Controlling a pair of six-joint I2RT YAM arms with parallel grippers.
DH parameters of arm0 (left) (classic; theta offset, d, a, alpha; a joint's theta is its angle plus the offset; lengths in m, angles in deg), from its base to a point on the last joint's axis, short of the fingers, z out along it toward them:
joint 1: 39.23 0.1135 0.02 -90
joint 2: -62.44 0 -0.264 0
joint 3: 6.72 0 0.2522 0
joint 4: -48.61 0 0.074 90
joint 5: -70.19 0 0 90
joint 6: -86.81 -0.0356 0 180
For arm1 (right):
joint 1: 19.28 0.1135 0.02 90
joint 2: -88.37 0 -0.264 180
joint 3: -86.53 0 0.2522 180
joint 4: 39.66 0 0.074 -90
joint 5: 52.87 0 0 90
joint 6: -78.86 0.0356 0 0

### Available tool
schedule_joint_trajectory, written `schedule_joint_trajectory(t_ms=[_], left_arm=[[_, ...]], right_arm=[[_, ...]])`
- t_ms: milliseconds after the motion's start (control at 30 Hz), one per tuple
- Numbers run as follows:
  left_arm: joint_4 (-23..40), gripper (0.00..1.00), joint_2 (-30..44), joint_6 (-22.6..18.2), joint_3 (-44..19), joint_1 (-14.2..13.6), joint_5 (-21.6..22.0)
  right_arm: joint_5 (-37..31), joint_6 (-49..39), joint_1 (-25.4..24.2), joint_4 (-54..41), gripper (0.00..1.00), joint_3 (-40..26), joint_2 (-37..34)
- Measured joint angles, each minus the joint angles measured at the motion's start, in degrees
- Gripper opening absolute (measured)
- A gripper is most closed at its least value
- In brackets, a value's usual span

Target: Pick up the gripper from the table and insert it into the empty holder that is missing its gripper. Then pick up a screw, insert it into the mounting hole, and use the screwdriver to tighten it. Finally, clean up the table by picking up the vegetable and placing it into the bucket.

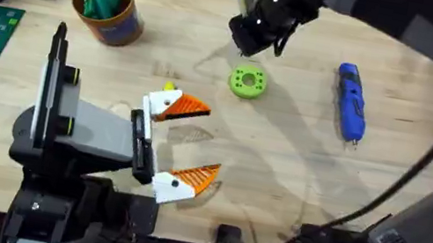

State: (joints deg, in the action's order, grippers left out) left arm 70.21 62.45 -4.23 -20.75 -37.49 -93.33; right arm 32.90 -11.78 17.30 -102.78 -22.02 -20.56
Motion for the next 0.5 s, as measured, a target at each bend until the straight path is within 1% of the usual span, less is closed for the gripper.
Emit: schedule_joint_trajectory(t_ms=[167,300,500], left_arm=[[0.02,0.986,0.00,0.00,0.00,0.00,0.00],[0.05,0.986,0.00,0.00,0.00,0.00,0.00],[0.05,0.986,0.00,0.00,0.00,0.00,0.00]], right_arm=[[0.00,0.00,0.00,-0.25,0.011,0.00,3.72],[0.00,0.00,0.15,-0.59,0.011,0.00,8.06],[0.00,0.00,1.55,-2.38,0.011,0.00,13.73]])
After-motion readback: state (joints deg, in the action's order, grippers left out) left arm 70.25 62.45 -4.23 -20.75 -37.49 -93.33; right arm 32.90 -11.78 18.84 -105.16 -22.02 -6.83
